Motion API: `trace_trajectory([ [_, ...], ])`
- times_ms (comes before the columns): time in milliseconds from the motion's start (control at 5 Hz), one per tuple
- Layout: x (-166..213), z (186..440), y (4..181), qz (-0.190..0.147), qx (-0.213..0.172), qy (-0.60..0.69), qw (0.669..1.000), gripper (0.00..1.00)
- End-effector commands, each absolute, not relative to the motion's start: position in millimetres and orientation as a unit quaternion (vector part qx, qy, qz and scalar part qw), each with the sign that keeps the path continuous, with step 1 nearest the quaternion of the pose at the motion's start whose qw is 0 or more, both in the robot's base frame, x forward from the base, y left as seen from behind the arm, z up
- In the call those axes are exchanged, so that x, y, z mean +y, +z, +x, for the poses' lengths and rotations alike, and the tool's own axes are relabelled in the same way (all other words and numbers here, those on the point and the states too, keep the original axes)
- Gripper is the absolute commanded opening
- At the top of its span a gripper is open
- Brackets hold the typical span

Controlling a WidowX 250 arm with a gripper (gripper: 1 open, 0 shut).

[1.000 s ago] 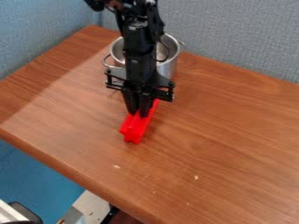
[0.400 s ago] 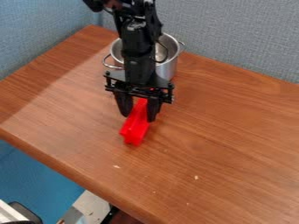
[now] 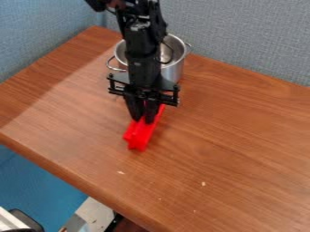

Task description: Put the red object in the metal pot

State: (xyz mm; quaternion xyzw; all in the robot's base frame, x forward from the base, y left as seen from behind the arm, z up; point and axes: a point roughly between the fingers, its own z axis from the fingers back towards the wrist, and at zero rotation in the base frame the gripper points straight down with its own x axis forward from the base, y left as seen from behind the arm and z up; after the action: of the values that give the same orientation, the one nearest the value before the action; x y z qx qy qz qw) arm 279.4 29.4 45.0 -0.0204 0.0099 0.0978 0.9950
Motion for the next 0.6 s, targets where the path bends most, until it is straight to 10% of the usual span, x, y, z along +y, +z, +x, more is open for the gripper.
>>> trace_trajectory([
  [0,32.3,281.8,53.2,-0.027,-0.001,0.105,0.994,1.0],
  [200,34.1,283.3,50.6,-0.027,-0.003,0.109,0.994,0.0],
  [400,35.5,283.3,50.6,-0.027,-0.003,0.111,0.993,0.0],
])
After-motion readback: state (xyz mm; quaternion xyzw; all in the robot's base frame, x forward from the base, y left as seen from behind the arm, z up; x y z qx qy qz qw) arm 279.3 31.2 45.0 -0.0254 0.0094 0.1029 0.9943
